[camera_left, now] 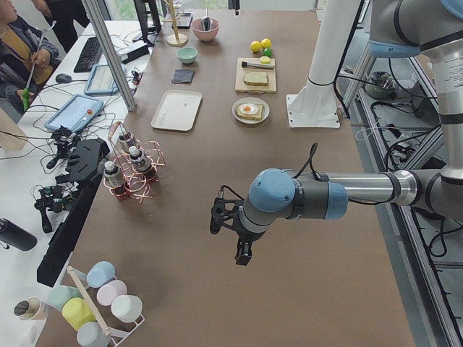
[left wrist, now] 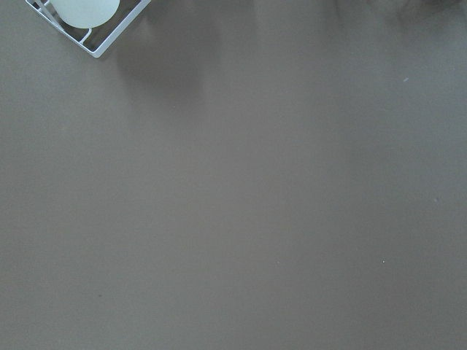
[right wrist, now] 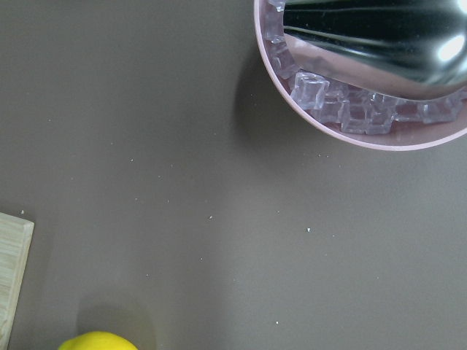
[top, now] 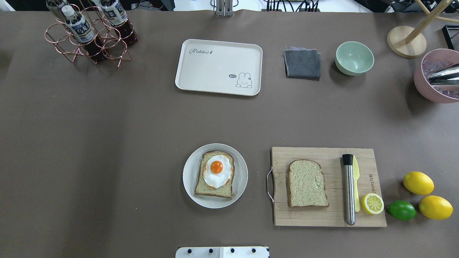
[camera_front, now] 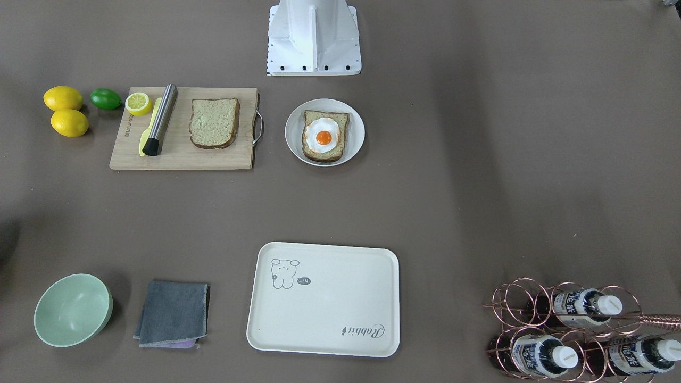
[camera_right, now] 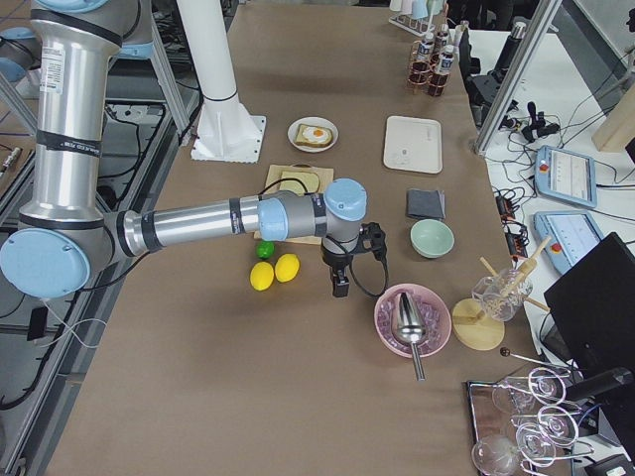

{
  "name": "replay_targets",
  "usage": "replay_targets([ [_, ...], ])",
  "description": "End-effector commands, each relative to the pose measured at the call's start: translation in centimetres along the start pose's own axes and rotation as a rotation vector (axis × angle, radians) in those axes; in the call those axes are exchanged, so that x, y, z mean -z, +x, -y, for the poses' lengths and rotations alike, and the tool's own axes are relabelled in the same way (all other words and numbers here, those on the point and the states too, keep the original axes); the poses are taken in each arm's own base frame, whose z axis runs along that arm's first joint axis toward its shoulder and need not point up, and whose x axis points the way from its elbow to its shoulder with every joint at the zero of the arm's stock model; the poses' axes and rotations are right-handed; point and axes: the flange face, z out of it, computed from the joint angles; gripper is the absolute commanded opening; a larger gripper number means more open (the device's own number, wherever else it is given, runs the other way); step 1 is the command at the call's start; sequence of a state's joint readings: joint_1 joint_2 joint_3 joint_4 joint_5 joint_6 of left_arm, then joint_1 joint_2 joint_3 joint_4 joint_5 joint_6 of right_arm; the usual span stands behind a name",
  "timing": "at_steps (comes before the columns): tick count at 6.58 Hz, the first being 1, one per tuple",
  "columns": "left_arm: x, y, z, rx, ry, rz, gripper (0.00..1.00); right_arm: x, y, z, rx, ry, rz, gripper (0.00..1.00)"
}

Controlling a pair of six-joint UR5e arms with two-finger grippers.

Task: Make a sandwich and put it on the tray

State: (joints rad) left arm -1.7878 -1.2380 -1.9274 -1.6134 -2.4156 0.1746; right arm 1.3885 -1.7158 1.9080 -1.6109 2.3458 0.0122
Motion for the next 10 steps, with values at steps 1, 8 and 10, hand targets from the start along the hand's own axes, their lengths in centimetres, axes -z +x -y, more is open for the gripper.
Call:
replay_targets([
  [1,-0.5,-0.2,-0.3,0.001,-0.009,-0.005,0.97,0.2,-0.3,0.3,-0.021,0.005,0.010,0.99],
  [8,-0.3,1.2,2.3,-0.037,-0.003,-0.007,0.98,-5.1,-13.0,2.1,-0.233,0.111,0.163,0.99],
  [10,-0.4,1.3,2.4,-0.032,-0.006,-0.008,0.98,-8.5,-19.3,1.2,-0.304,0.096,0.201,0.99],
])
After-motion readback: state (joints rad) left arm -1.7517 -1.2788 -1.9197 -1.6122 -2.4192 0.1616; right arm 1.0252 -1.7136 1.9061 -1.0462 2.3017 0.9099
